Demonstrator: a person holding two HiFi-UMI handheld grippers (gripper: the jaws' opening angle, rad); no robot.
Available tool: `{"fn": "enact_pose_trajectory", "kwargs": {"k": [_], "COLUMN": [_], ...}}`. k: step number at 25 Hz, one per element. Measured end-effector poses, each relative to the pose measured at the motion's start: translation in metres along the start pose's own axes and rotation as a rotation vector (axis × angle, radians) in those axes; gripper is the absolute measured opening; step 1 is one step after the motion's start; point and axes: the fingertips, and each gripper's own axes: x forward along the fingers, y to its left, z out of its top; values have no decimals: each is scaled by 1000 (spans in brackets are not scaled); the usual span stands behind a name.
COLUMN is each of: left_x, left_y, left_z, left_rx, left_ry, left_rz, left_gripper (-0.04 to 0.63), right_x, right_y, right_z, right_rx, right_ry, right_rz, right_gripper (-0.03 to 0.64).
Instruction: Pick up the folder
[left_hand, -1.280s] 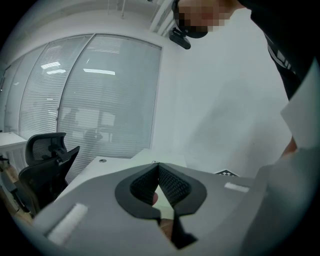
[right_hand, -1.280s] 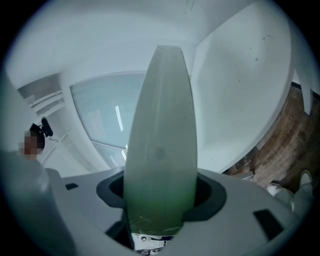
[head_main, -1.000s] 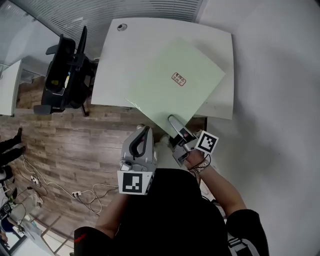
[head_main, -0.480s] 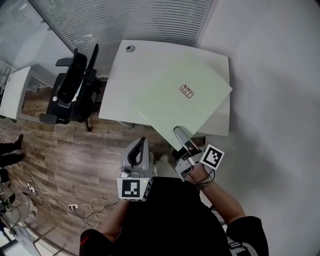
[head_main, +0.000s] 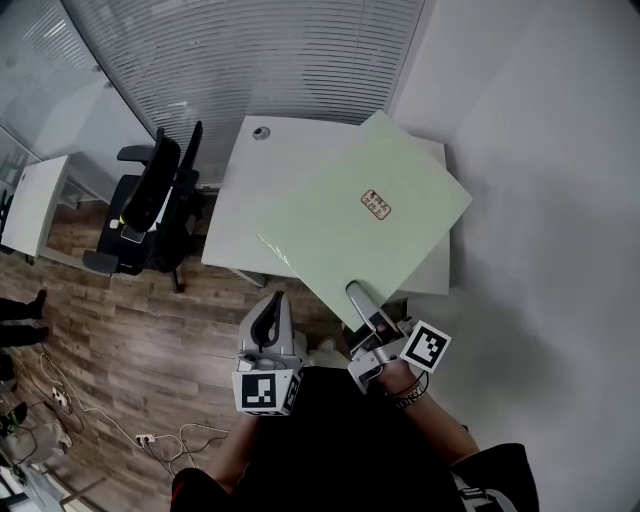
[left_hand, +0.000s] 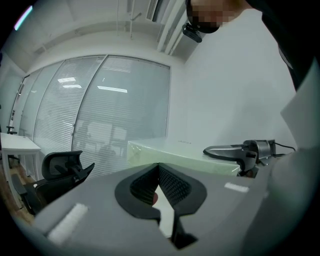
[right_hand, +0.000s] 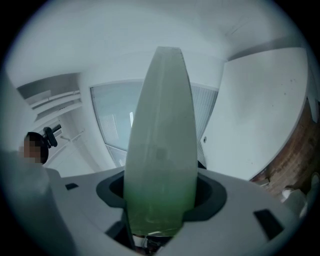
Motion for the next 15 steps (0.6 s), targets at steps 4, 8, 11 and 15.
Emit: {"fn": "enact_pose_trajectory", "kwargs": {"k": [4, 8, 11, 15], "left_x": [-6, -10, -10, -11], "left_y": [2, 2, -4, -16], "left_z": [12, 13, 16, 15], "left_rx": [9, 3, 7, -23], "left_ry": [-48, -53, -56, -50], "left_rz": [2, 6, -13, -46], "left_gripper": [5, 5, 5, 5], "right_x": [-4, -9, -12, -15], "right_y": [16, 23, 26, 26], "right_z": [-1, -4, -7, -11], "right_rx": [-6, -20, -15, -16], "right_ry": [-27, -57, -74, -83], "right_rz": [32, 45, 62, 65], "right_gripper": [272, 272, 272, 272]}}
